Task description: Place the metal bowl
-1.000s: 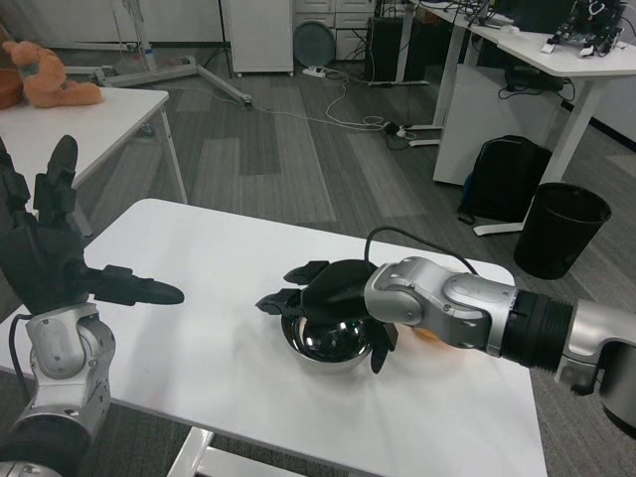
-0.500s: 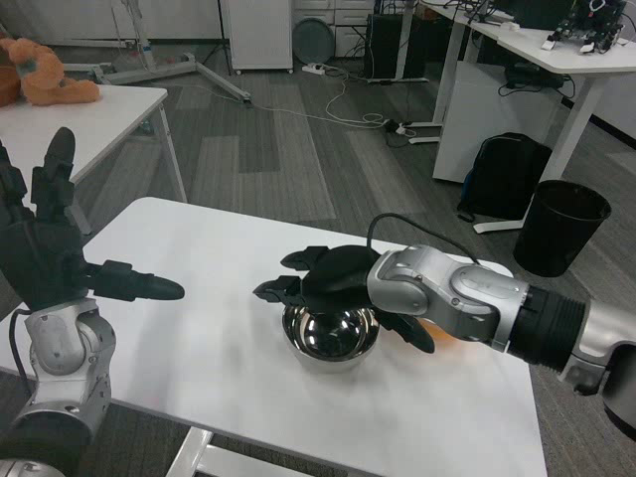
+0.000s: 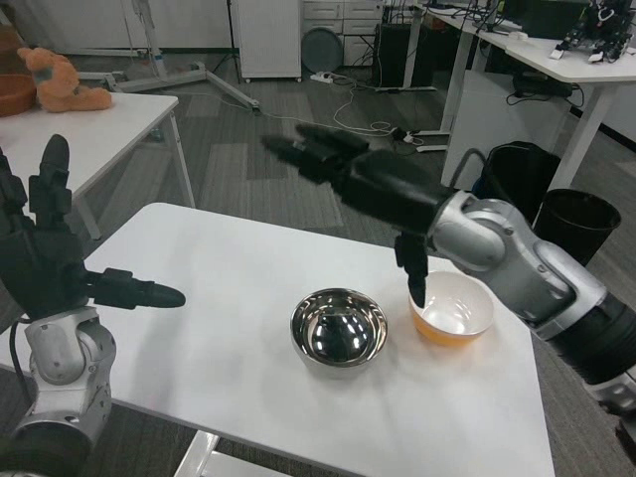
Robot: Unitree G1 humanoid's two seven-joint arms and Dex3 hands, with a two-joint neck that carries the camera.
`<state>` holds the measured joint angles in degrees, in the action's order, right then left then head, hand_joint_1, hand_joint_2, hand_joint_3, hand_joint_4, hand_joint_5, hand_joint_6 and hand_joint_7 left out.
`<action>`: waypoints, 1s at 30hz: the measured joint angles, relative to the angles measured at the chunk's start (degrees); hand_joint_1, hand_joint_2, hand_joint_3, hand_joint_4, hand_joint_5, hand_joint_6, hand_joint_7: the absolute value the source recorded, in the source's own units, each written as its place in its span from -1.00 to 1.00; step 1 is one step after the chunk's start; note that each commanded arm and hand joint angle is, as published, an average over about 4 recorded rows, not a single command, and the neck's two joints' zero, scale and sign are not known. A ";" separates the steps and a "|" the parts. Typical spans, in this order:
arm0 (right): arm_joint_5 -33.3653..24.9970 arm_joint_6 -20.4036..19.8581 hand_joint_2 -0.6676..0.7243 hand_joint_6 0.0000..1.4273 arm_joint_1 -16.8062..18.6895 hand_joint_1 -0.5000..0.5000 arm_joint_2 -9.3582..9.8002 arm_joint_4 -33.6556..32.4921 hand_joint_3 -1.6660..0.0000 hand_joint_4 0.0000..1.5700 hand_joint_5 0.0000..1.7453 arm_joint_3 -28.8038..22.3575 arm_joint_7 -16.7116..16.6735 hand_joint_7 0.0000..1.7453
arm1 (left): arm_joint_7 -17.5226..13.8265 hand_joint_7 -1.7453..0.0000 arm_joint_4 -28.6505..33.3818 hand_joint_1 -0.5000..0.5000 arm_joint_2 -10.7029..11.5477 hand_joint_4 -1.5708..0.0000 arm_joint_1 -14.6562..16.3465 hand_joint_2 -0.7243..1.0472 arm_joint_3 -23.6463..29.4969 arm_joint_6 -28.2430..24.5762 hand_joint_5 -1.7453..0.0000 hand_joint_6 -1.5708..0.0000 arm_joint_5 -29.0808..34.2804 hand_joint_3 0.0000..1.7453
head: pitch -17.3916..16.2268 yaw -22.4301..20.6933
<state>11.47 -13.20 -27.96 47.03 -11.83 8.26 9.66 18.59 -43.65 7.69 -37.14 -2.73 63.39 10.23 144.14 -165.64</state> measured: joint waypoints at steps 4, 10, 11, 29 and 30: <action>-10.77 -6.05 0.89 -1.00 5.19 -0.81 -6.17 1.34 1.00 -1.00 -1.00 -12.76 -6.58 -1.00 | -0.01 1.00 0.93 -1.00 0.03 0.67 0.63 -0.70 0.06 0.00 0.65 1.00 0.01 -1.00 | 1.23 1.70; -29.17 -16.44 0.89 -1.00 11.48 -0.75 -11.96 10.06 1.00 -1.00 -1.00 -26.64 -17.40 -1.00 | -2.56 1.00 2.59 -1.00 0.19 0.74 1.35 -0.70 0.26 -1.35 0.65 1.00 0.08 -1.00 | 3.65 3.38; -31.01 -17.09 0.86 -1.00 12.77 -0.75 -12.56 11.05 1.00 -1.00 -1.00 -28.14 -18.47 -1.00 | -3.26 1.00 3.06 -1.00 0.36 0.75 1.50 -0.70 0.42 -1.90 0.65 1.00 0.09 -1.00 | 3.85 3.56; -36.58 -19.24 0.82 -1.00 14.91 -0.75 -15.88 16.61 1.00 -1.00 -1.00 -24.33 -18.07 -1.00 | -22.31 1.00 15.46 -1.00 2.03 0.81 0.76 -0.70 1.12 -22.86 0.65 1.00 0.23 -1.00 | 5.57 4.26; -36.63 -19.26 0.82 -1.00 14.91 -0.75 -15.95 16.67 1.00 -1.00 -1.00 -24.20 -17.94 -1.00 | -22.31 1.00 15.47 -1.00 2.03 0.81 0.72 -0.70 1.13 -22.87 0.65 1.00 0.23 -1.00 | 5.57 4.27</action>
<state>-25.16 -32.46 -13.05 31.08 4.84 -15.94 -8.28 -3.73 -28.18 9.72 -36.42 -1.60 40.52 10.46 149.71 -161.37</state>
